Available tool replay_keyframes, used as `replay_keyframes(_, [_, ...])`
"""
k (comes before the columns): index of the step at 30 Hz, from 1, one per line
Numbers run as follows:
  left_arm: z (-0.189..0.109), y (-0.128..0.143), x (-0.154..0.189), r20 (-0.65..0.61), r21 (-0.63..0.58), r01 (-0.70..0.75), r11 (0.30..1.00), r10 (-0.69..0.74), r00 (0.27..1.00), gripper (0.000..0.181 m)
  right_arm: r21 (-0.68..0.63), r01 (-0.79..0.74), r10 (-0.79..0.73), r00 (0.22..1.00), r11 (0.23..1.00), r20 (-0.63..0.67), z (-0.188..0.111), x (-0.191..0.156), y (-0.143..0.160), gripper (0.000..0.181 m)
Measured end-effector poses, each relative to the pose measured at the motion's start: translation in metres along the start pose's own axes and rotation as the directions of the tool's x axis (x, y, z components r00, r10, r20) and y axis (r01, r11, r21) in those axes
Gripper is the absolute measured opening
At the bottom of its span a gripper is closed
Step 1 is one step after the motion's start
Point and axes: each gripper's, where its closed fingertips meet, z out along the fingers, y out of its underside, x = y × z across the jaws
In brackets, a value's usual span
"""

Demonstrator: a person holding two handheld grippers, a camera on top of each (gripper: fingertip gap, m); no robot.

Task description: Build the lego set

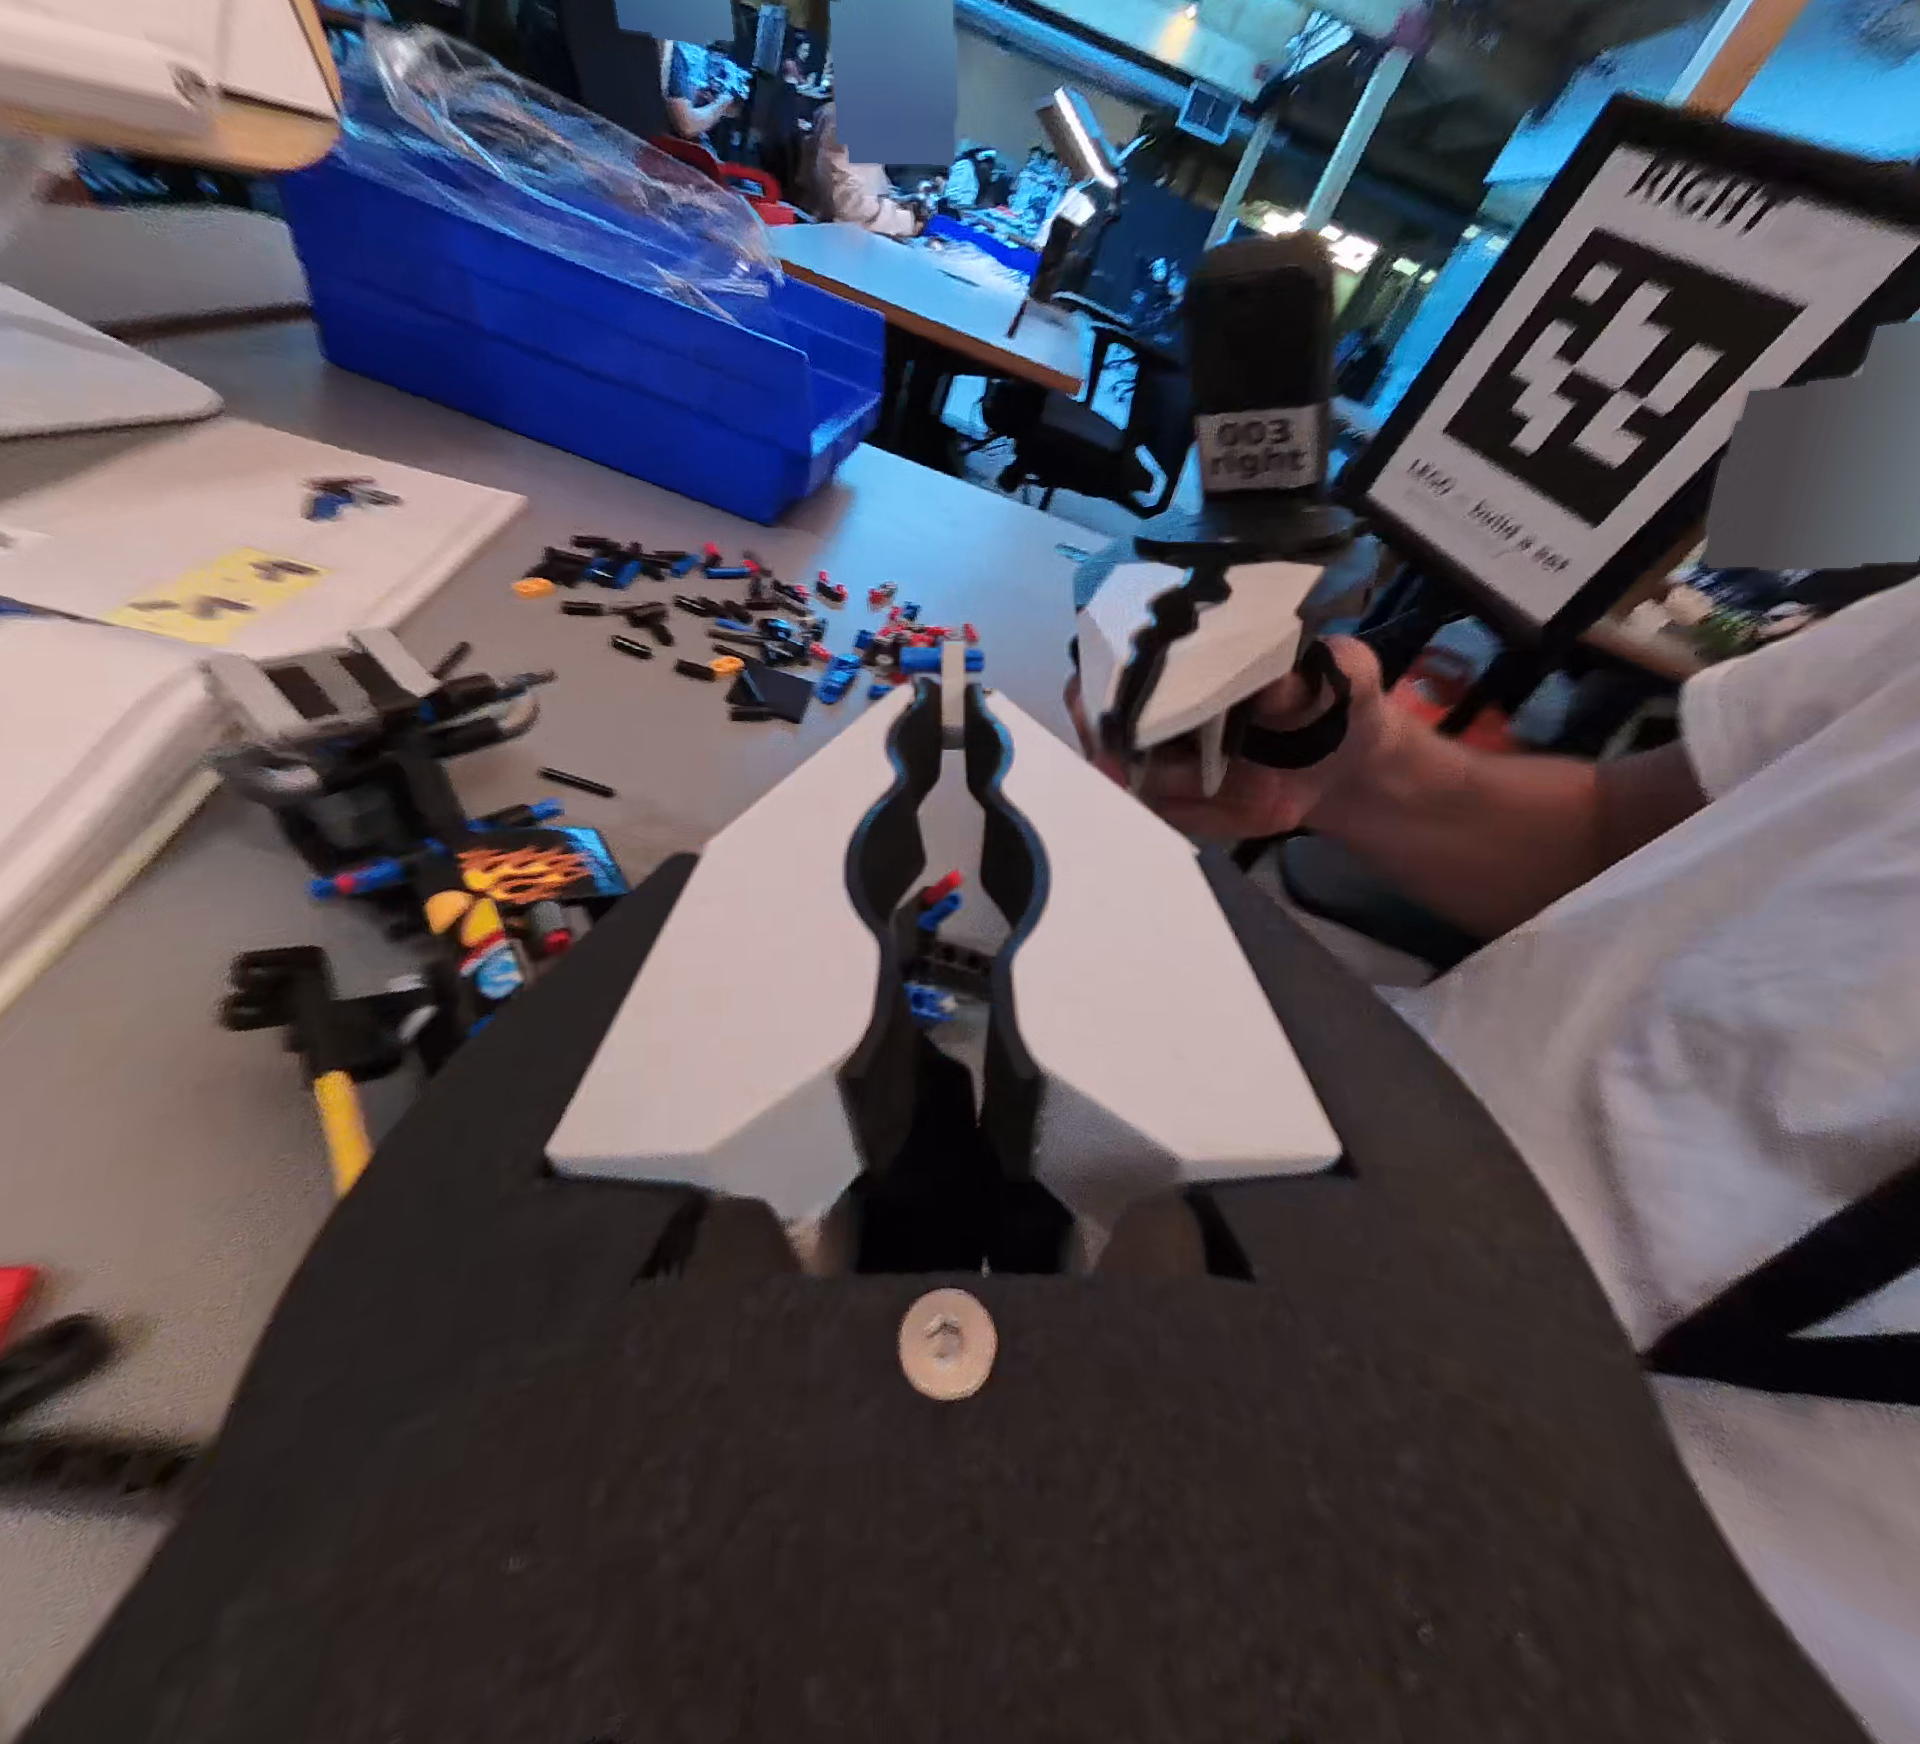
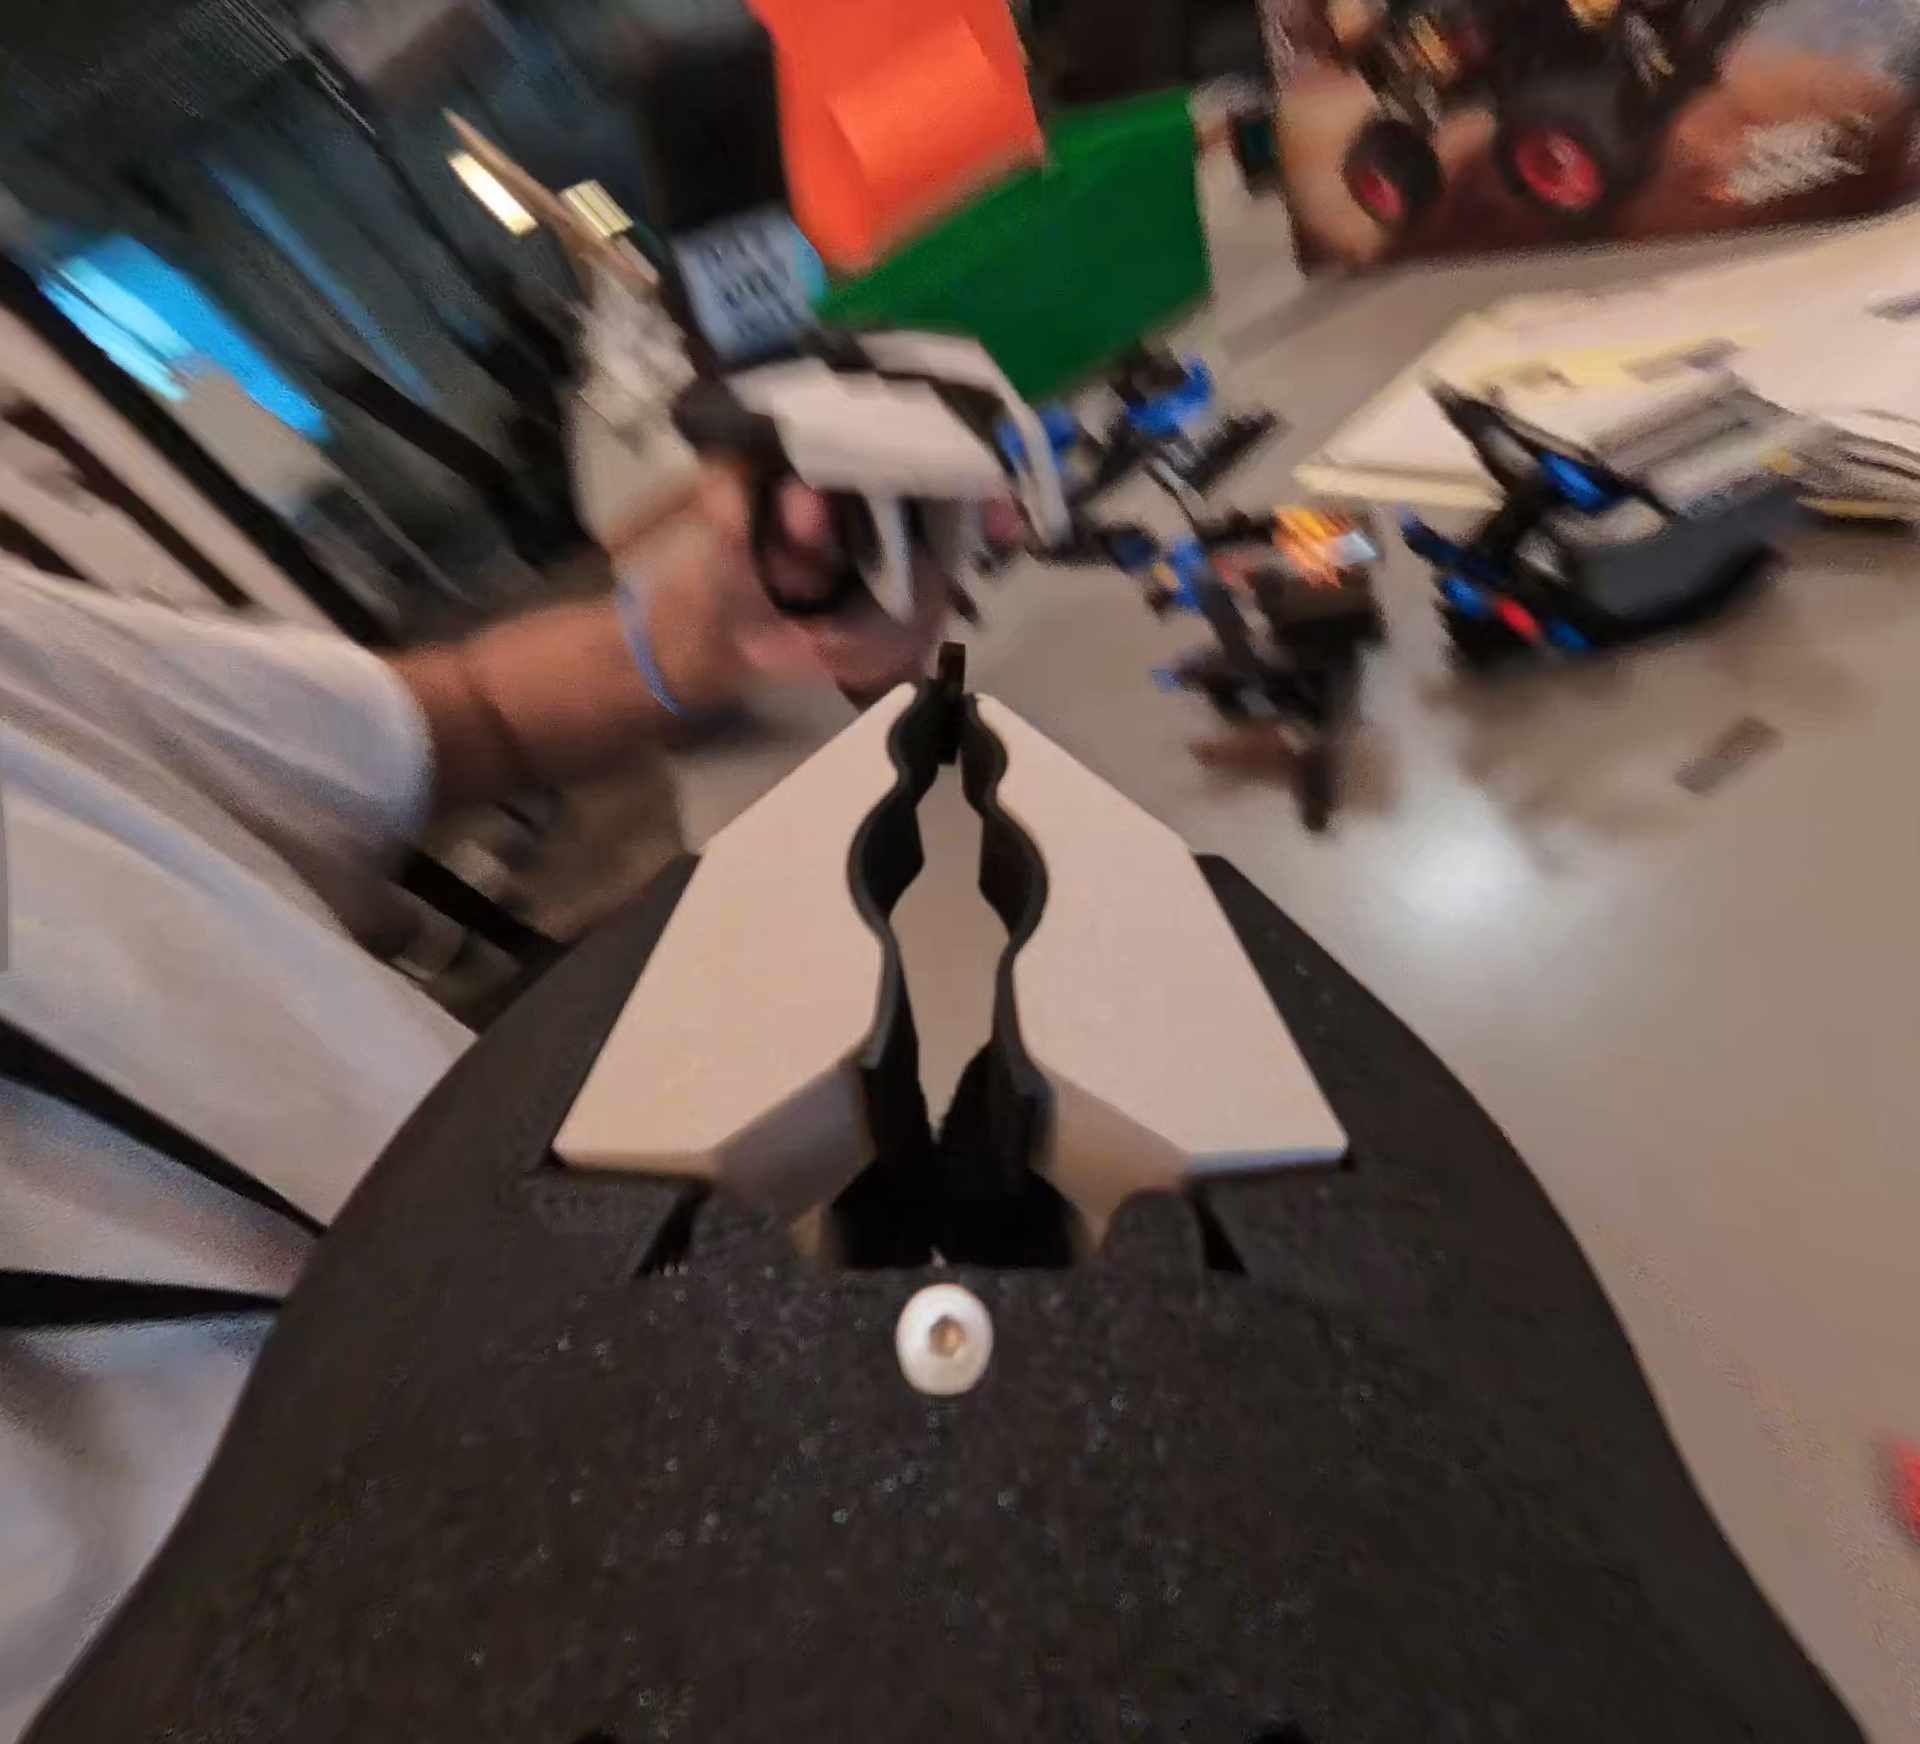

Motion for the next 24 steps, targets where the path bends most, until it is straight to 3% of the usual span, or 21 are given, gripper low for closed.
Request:
replay_keyframes(1, [0.001,0.001,0.003,-0.026,0.001,0.036,0.999,-0.036,0.999,0.002,0.081,-0.041,0.035,0.996,0.996,0.076,0.004,-0.009,-0.014,0.002])
replay_keyframes(4, [0.003,0.003,0.008,-0.077,0.007,0.107,0.994,-0.106,0.991,0.002,0.135,-0.022,0.01,0.996,0.991,0.09,0.017,-0.009,-0.026,0.002])
replay_keyframes(24, [0.006,0.01,0.01,-0.058,-0.022,0.082,0.996,-0.083,0.995,0.002,0.062,-0.011,0.01,1.0,0.998,0.014,0.022,0.007,-0.02,0.002])
